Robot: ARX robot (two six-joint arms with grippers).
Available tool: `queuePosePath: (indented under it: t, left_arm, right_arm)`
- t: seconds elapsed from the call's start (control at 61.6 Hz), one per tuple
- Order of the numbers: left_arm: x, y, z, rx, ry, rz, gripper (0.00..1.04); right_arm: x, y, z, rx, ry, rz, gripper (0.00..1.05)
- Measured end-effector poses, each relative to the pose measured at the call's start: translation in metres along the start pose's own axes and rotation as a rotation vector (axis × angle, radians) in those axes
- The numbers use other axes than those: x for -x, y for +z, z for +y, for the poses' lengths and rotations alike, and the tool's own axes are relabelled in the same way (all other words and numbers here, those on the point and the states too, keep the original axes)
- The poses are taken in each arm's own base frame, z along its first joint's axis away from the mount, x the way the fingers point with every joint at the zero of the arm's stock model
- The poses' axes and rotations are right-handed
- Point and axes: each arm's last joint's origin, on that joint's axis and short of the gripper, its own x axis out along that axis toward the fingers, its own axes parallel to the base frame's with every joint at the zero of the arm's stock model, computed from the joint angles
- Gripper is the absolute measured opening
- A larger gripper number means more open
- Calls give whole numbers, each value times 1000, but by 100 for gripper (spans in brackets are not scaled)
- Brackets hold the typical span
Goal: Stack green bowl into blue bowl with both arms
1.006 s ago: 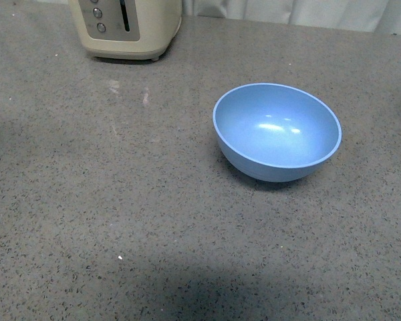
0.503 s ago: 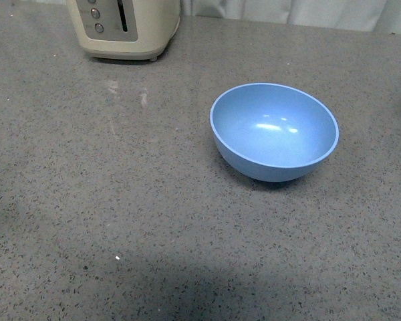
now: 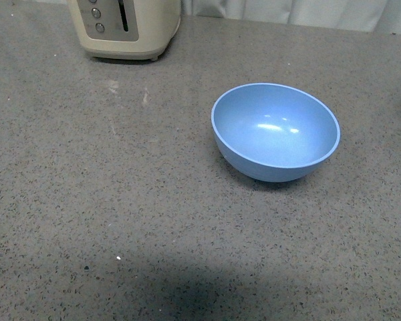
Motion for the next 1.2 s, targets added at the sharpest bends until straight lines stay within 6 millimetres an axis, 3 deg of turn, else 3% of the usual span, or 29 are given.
queuePosePath:
  t: [1.201]
  left_arm:
    - [37, -2, 0, -1, -1, 10, 4]
  right_arm:
    - [0, 0, 0, 0, 0, 0, 95]
